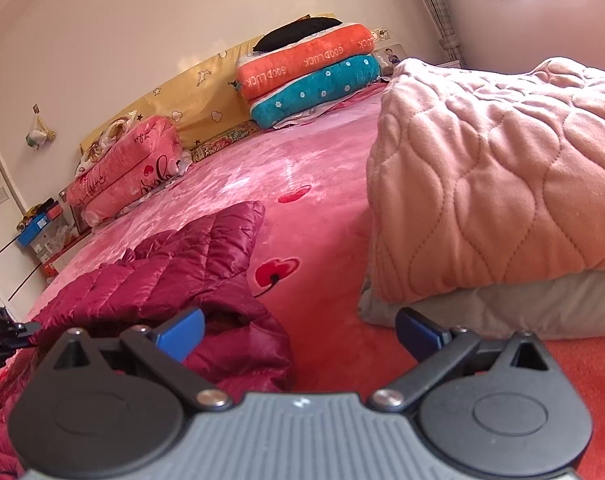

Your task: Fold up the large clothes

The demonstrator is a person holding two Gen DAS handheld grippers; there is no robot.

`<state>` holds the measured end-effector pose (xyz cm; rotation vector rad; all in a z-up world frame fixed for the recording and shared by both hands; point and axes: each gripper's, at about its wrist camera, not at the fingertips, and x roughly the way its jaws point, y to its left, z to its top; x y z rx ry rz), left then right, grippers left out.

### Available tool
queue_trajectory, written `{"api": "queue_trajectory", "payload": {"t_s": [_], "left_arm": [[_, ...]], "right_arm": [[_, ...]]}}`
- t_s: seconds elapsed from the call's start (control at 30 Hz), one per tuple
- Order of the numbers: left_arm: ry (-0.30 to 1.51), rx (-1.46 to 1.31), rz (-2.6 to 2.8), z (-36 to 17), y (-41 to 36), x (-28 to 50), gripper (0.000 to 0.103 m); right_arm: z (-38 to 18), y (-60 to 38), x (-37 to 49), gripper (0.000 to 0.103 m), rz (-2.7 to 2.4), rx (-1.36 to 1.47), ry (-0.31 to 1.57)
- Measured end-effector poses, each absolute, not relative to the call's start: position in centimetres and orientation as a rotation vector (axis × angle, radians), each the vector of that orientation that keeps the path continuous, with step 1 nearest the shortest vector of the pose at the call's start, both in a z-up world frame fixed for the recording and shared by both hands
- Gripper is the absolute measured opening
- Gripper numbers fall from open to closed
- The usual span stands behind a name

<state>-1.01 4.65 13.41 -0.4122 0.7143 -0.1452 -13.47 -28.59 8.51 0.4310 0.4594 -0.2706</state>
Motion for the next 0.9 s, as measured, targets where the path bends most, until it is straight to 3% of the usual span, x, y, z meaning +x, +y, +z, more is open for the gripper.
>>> {"api": "queue_trajectory", "payload": {"t_s": [0.1, 0.17, 0.2, 0.23, 0.43, 0.57, 0.63, 0.67, 0.7, 0.8, 0.9], "left_arm": [[0.726, -0.477, -0.172, 12.4, 6.3, -1.7, 0.016], [0.729, -0.514, -0.195, 12.7, 8.0, -2.4, 0.033], [0.724, -0.536, -0.207, 12.5, 9.4, -3.1, 0.053], [0.709, -0.561, -0.222, 13.3, 10.2, -3.8, 0.063], [0.644, -0.701, -0.257, 13.6, 13.1, -5.5, 0.083], [0.640, -0.784, -0.269, 12.6, 14.6, -4.9, 0.078], [0.652, -0.813, -0.279, 12.5, 14.8, -4.8, 0.058], [0.662, -0.832, -0.281, 12.3, 15.1, -4.6, 0.037], [0.660, -0.854, -0.289, 12.2, 15.6, -4.8, 0.029], [0.647, -0.843, -0.279, 12.5, 15.8, -4.5, 0.016], [0.632, -0.820, -0.284, 13.1, 15.3, -5.1, 0.012]], "right_arm": [[8.3, -28.4, -13.2, 0.101, -0.272, 0.407, 0.474], [8.2, -28.4, -13.2, 0.101, -0.276, 0.396, 0.485], [8.2, -28.4, -13.1, 0.101, -0.277, 0.388, 0.488], [8.2, -28.3, -13.0, 0.101, -0.281, 0.377, 0.492], [9.6, -27.1, -13.2, 0.101, -0.291, 0.252, 0.496], [11.3, -25.3, -12.7, 0.099, -0.231, 0.193, 0.502], [11.8, -24.2, -12.0, 0.099, -0.177, 0.175, 0.532], [11.9, -23.5, -11.5, 0.099, -0.162, 0.158, 0.542], [11.8, -22.8, -10.8, 0.099, -0.155, 0.131, 0.553], [11.4, -21.0, -8.4, 0.099, -0.159, 0.027, 0.584], [11.6, -19.9, -5.6, 0.099, -0.134, -0.006, 0.592]]}}
